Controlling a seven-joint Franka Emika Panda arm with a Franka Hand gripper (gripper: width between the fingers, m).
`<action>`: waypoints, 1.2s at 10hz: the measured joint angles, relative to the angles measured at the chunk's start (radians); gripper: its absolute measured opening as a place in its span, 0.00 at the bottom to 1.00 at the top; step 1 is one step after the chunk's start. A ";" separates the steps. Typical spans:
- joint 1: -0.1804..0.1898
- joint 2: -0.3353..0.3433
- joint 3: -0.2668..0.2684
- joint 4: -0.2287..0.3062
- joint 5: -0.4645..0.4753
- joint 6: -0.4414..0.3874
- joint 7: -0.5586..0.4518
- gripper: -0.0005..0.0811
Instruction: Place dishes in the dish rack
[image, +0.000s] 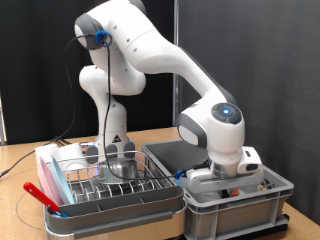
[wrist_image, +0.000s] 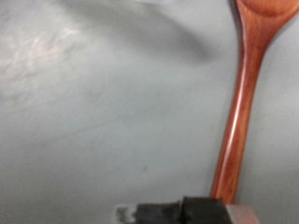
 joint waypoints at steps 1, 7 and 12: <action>0.009 -0.014 -0.011 -0.002 -0.037 0.003 0.027 0.01; 0.049 -0.029 -0.029 -0.039 -0.124 0.022 0.131 0.35; 0.108 -0.034 -0.099 -0.096 -0.234 0.175 0.338 0.90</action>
